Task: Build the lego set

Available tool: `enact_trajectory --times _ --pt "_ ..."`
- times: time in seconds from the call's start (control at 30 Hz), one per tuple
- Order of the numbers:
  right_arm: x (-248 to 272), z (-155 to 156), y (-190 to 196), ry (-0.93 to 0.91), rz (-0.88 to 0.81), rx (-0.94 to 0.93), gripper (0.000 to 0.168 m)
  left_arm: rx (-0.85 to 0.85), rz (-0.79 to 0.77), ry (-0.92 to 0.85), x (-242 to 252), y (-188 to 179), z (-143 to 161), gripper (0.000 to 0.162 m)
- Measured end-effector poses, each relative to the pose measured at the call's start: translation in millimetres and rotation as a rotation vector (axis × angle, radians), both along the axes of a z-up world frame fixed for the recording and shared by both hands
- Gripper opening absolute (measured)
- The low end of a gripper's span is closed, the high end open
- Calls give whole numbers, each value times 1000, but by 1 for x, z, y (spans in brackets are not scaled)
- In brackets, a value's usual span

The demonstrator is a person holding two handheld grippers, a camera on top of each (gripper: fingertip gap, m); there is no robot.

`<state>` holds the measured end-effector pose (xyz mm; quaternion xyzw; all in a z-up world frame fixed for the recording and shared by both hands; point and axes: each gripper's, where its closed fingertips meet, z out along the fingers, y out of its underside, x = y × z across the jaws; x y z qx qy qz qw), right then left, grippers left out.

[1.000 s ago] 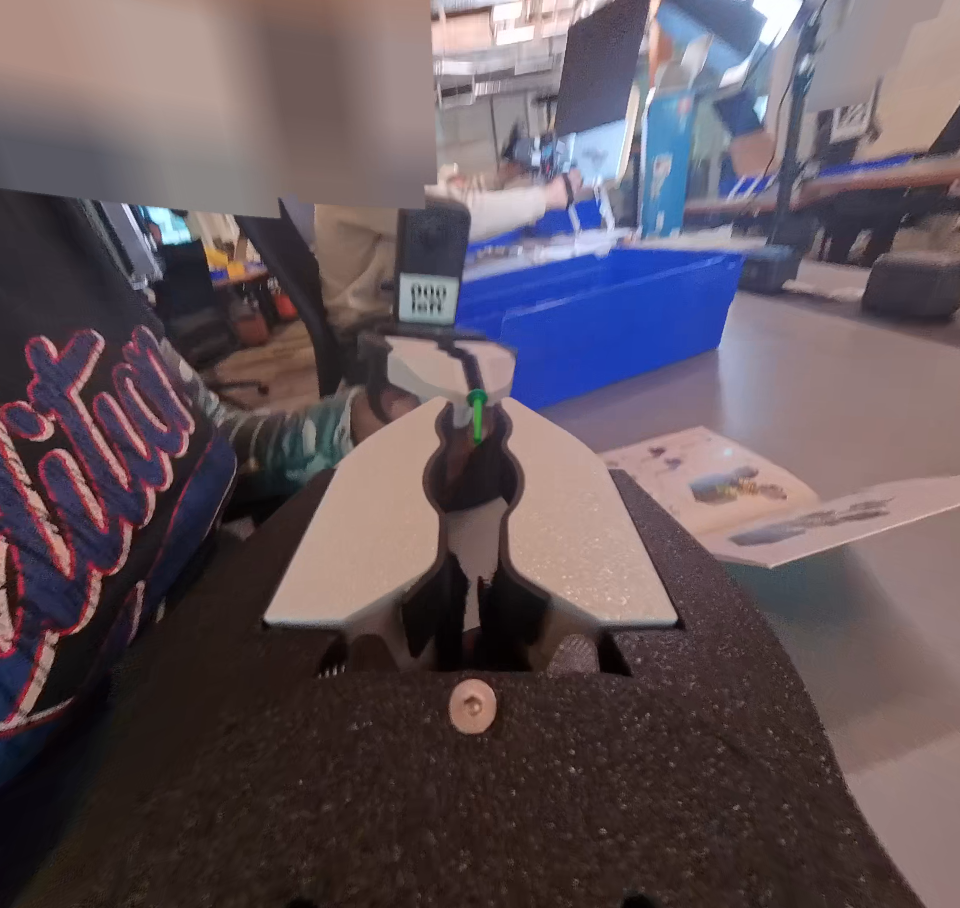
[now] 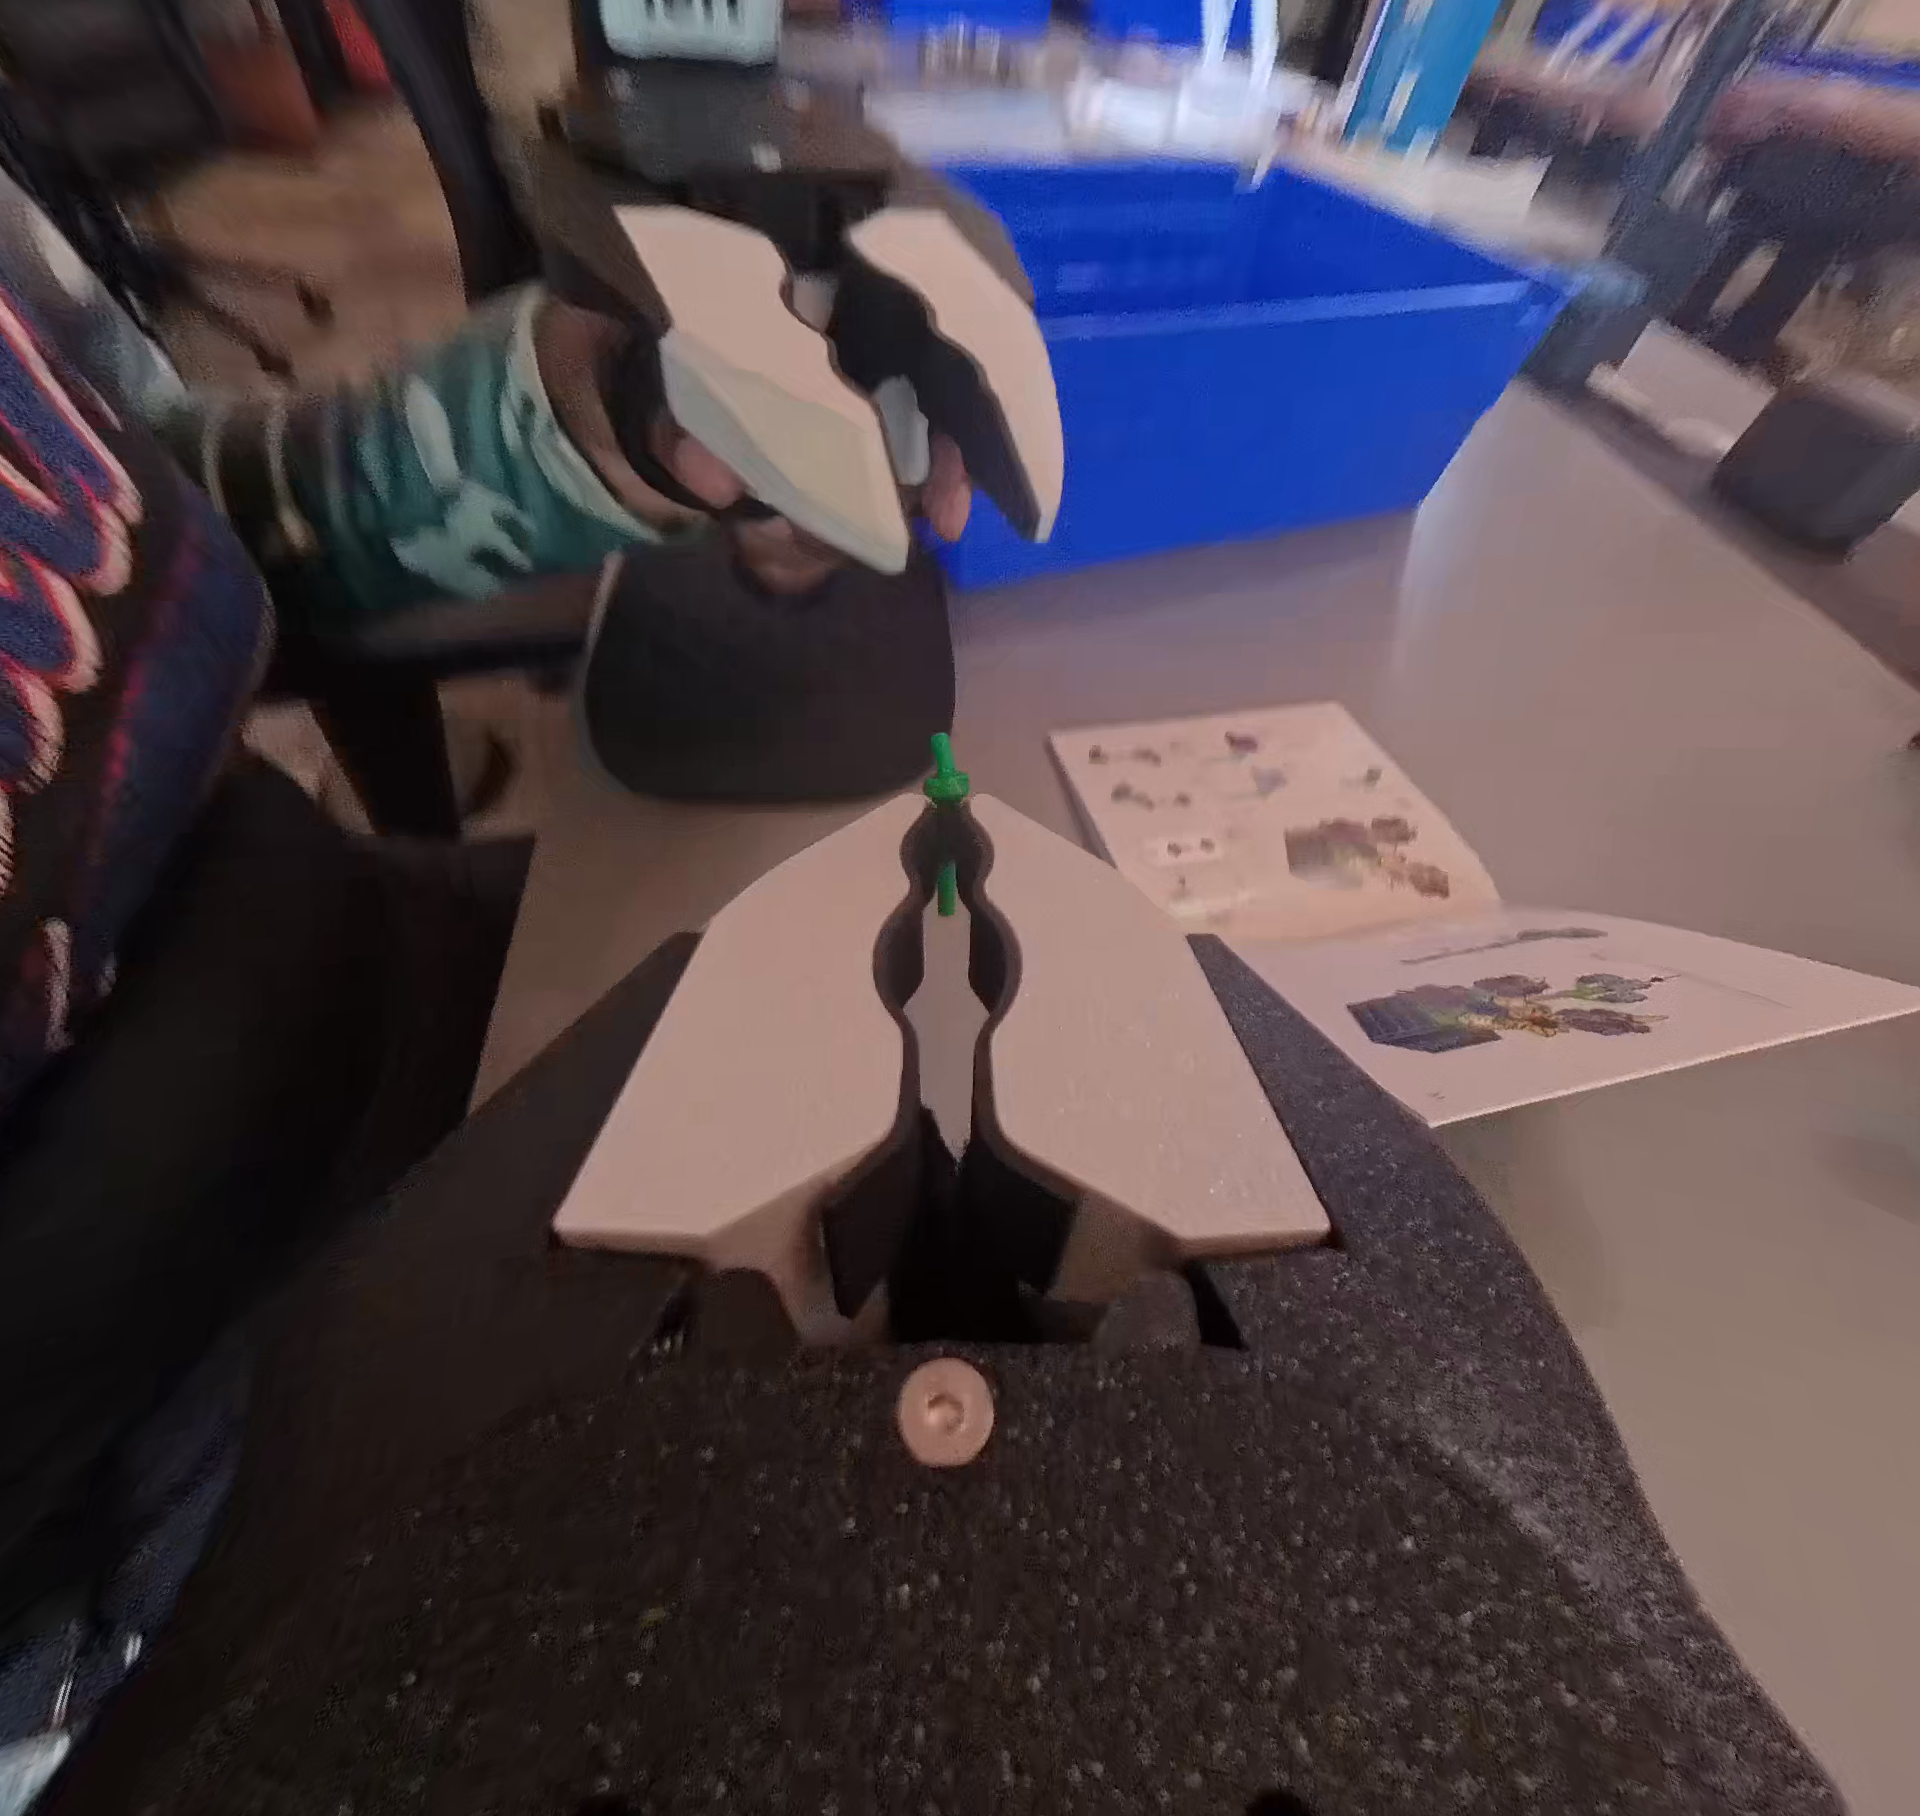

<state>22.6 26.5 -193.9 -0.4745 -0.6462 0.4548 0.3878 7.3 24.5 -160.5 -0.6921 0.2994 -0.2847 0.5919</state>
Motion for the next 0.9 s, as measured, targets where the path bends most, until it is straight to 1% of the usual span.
enact_trajectory --times 0.1,0.17,0.27,0.37,0.47,0.5,0.57,0.63,0.7,0.8,0.9 --pt "7 22 7 226 -24 -159 3 5 59 -141 -25 1 24 24" --pt "14 34 13 316 -31 -230 2 2 100 -162 -44 0 33 24" --pt "21 42 21 388 -50 -274 3 2 230 -89 -88 -1 40 24" --pt "23 44 23 404 -51 -304 2 -69 362 71 -141 -7 37 26" --pt "22 43 21 396 -40 -297 2 -237 451 302 -200 -12 22 33" --pt "21 42 19 392 -34 -291 2 -311 455 388 -219 -14 14 36" --pt "21 41 16 382 -24 -283 2 -499 411 557 -253 -22 -5 39" --pt "20 40 15 378 -16 -281 2 -678 381 745 -291 -28 -23 40" --pt "20 40 15 378 -13 -281 2 -820 331 888 -320 -28 -42 40" --pt "22 41 15 389 -16 -280 2 -926 230 1039 -345 -23 -70 42" --pt "24 42 16 400 -24 -279 2 -950 137 1080 -345 -20 -93 40"
